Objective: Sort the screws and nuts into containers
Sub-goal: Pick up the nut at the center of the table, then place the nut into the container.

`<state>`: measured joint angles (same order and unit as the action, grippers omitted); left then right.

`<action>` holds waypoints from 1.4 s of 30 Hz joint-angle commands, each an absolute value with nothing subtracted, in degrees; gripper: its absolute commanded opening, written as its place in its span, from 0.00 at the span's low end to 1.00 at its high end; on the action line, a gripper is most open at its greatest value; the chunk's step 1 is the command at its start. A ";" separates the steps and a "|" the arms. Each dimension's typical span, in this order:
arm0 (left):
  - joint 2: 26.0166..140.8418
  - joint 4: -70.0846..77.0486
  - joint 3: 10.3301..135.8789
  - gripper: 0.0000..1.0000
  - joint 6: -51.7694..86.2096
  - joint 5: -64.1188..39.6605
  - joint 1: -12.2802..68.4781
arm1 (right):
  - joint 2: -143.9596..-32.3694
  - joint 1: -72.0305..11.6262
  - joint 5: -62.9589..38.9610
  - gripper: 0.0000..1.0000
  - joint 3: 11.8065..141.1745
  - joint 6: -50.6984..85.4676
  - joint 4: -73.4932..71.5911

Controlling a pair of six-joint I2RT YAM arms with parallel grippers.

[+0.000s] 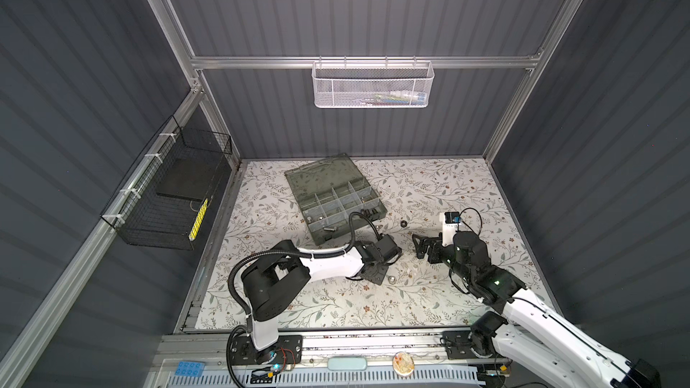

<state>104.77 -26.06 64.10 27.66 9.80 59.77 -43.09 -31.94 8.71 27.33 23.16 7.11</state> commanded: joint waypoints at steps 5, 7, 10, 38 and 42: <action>97.69 -26.01 62.31 0.22 26.36 3.21 52.38 | -44.17 -31.67 6.67 0.99 29.07 22.87 5.08; 95.88 -26.54 62.88 0.22 25.51 2.34 50.59 | -45.40 -31.70 5.52 0.99 29.35 22.64 4.01; 94.02 -28.34 64.53 0.23 24.02 1.89 48.18 | -47.68 -31.74 2.34 0.99 30.09 22.54 1.76; 93.16 -24.37 68.05 0.24 26.58 -18.45 12.13 | -80.38 -49.86 0.35 0.99 45.40 9.92 -14.60; 93.69 -20.50 64.91 0.24 28.25 -15.72 11.43 | -81.70 -50.36 -0.71 0.99 44.65 10.45 -15.81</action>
<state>93.08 -23.29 66.89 26.02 -14.87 11.62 -81.21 -50.09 -0.16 43.90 11.49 -13.56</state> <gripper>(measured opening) 0.254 0.991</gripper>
